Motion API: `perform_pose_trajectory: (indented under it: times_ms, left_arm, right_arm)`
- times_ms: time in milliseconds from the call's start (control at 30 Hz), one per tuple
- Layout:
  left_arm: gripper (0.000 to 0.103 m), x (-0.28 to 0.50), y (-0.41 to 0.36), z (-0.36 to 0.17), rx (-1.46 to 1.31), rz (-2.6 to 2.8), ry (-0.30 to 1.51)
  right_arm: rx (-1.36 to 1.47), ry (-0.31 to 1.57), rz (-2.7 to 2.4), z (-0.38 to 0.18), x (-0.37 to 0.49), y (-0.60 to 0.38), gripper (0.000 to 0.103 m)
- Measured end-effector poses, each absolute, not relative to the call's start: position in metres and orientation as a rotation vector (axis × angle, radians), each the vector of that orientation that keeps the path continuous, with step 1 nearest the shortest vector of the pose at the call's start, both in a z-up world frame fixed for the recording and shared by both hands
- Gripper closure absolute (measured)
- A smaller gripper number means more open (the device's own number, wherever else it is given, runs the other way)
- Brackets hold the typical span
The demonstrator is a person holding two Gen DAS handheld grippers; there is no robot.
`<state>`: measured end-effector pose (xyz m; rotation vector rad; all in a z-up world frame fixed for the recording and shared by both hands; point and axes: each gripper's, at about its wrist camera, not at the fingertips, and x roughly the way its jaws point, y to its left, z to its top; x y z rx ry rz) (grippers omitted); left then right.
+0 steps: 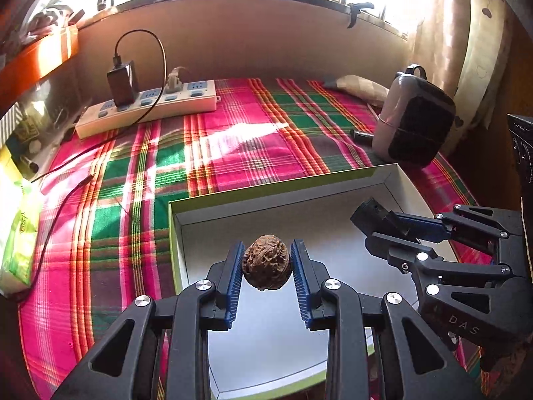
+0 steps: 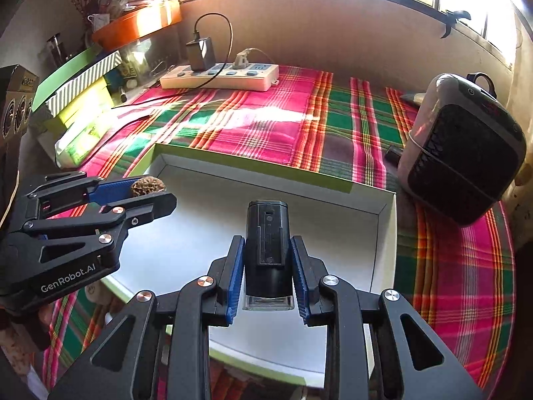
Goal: Organize objects
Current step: 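Carry the black cylinder and walnut with both tools over the green box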
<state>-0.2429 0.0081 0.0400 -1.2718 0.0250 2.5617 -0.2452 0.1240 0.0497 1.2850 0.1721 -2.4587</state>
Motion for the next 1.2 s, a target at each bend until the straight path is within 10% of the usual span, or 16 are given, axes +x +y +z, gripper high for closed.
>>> perform_pose_trajectory:
  times_ms: [1200]
  left_arm:
    - [0.075,-0.282,0.023,0.014,-1.362,2.54,0.08]
  right_arm:
    - [1.394,0.129,-2.493,0.026,-0.284,0.126,0.075]
